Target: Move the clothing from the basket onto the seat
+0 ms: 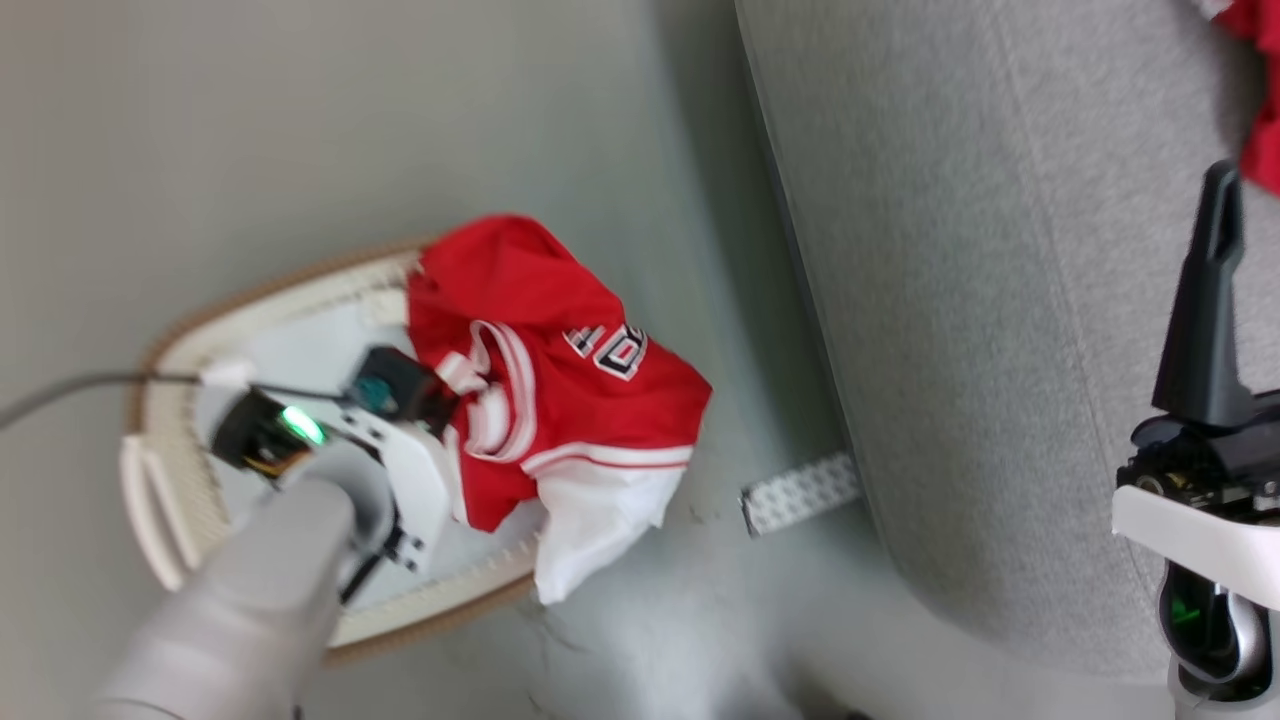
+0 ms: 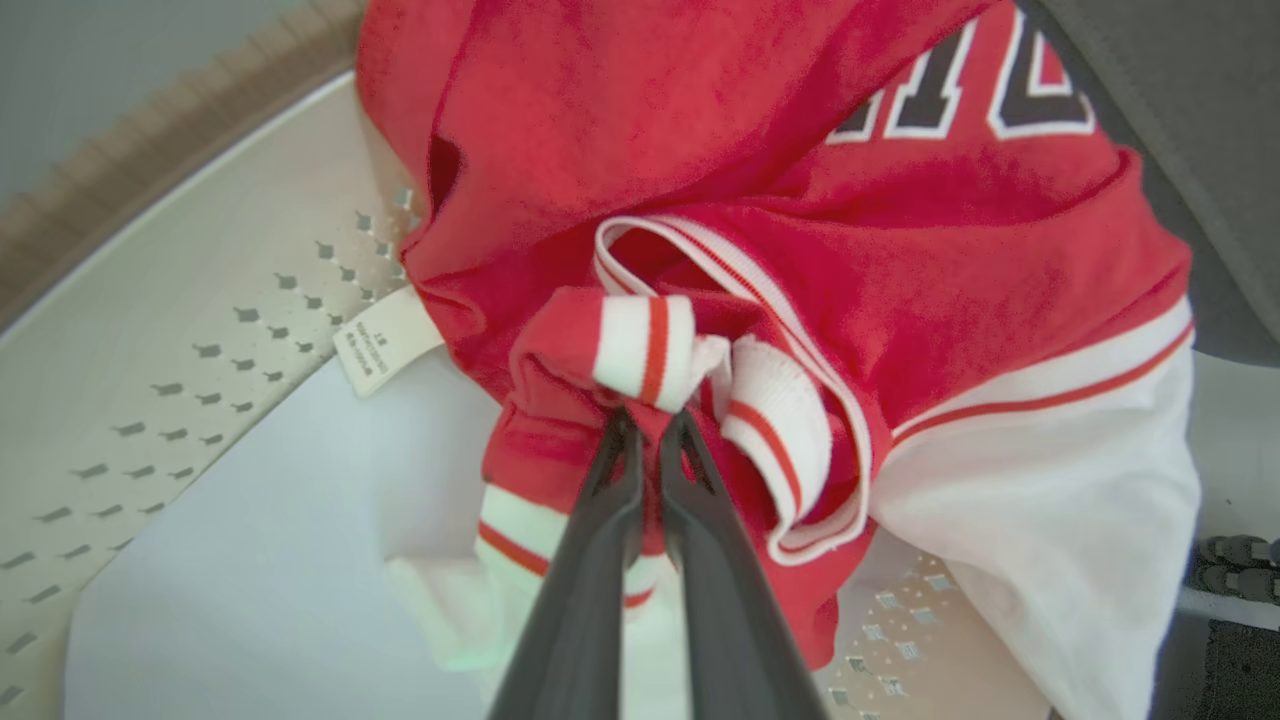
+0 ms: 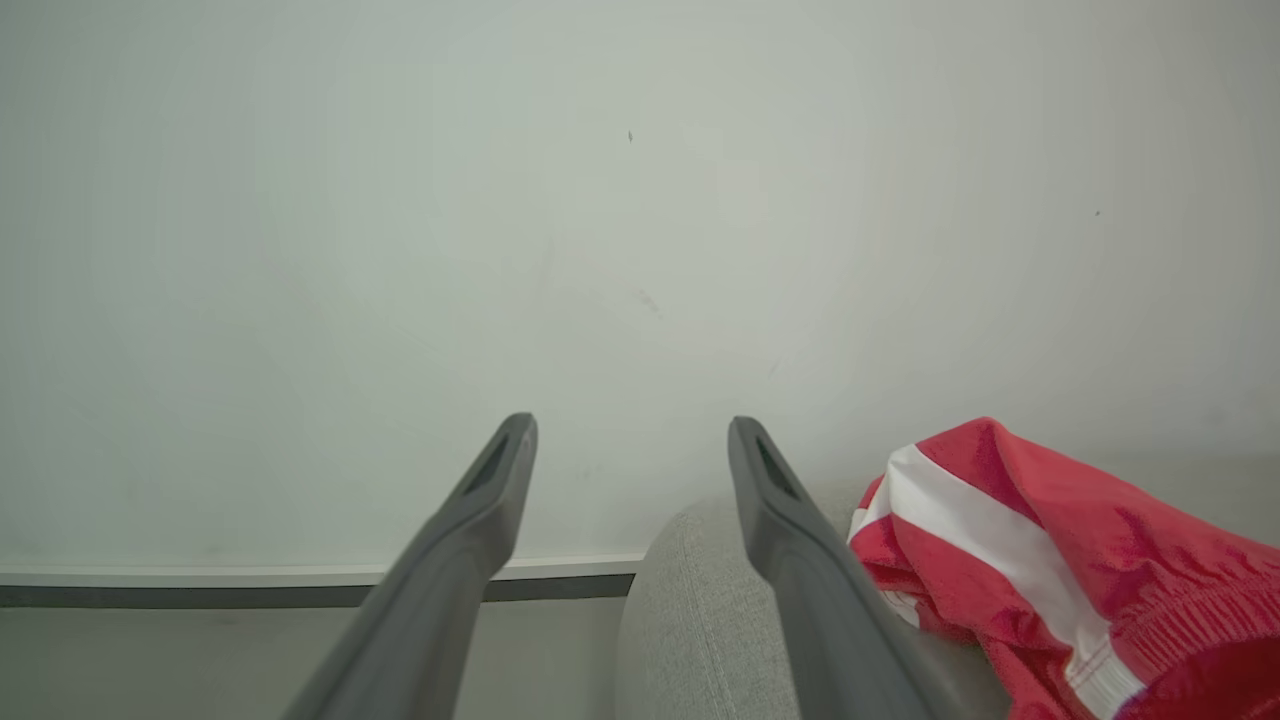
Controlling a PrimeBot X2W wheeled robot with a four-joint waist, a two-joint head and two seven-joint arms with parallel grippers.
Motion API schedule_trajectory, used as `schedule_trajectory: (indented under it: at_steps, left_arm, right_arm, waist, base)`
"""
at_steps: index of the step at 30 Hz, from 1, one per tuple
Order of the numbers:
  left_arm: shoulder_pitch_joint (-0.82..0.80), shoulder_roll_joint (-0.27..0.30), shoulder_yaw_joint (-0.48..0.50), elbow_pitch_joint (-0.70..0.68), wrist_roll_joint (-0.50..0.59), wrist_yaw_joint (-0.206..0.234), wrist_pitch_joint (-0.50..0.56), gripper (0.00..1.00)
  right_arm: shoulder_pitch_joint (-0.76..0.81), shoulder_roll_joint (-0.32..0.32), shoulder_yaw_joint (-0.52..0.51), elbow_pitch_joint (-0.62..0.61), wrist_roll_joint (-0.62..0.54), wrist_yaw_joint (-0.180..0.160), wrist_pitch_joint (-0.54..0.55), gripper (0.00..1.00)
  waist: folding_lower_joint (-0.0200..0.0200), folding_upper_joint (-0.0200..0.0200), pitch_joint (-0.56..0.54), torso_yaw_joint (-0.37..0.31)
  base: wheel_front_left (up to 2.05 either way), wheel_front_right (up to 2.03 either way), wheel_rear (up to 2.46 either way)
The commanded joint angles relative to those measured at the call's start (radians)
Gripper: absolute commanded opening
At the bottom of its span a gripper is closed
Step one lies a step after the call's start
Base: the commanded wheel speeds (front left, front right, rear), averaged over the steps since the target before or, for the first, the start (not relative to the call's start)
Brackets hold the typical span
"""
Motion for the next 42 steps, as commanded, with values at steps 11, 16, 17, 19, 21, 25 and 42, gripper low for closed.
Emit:
schedule_trajectory:
  at_steps: [11, 16, 17, 19, 21, 25, 42]
  left_arm:
    - [0.144, -0.106, -0.028, -0.088, -0.121, 0.001, -0.129, 0.00]
    - [0.192, -0.124, 0.000, -0.172, -0.163, 0.001, -0.142, 0.00]
    - [0.199, -0.125, 0.009, -0.191, -0.167, 0.001, -0.141, 0.00]
    - [0.217, -0.130, 0.027, -0.232, -0.174, 0.002, -0.142, 0.00]
    - [0.235, -0.130, 0.047, -0.277, -0.177, 0.007, -0.141, 0.00]
    - [0.262, -0.124, 0.083, -0.360, -0.186, 0.026, -0.141, 0.00]
    - [0.179, -0.024, 0.156, -0.758, -0.201, 0.145, -0.020, 0.00]
  right_arm:
    - [0.100, 0.000, -0.023, 0.088, -0.091, -0.002, -0.002, 1.00]
    - [0.148, -0.012, -0.029, 0.126, -0.102, -0.002, -0.002, 1.00]
    - [0.154, -0.018, -0.029, 0.132, -0.097, -0.002, -0.002, 1.00]
    - [0.172, -0.031, -0.031, 0.148, -0.088, -0.002, -0.002, 1.00]
    - [0.188, -0.043, -0.033, 0.158, -0.080, -0.002, -0.002, 1.00]
    - [0.216, -0.065, -0.028, 0.176, -0.063, -0.002, -0.002, 1.00]
    - [0.279, -0.085, 0.014, 0.220, -0.016, -0.002, -0.002, 1.00]
  waist:
    - [-0.0001, 0.0000, -0.387, 0.151]
    - [-0.0001, 0.0000, -0.512, 0.193]
    - [-0.0001, 0.0000, -0.534, 0.199]
    - [-0.0001, 0.0000, -0.577, 0.211]
    - [-0.0001, 0.0000, -0.612, 0.222]
    - [-0.0001, 0.0000, -0.666, 0.243]
    - [-0.0001, 0.0000, -0.751, 0.307]
  base:
    - [0.00, 0.00, 0.00]
    - [0.00, 0.00, 0.00]
    - [0.00, 0.00, 0.00]
    - [0.00, 0.00, 0.00]
    - [0.00, 0.00, 0.00]
    - [0.00, 0.00, 0.00]
    - [0.00, 0.00, 0.00]
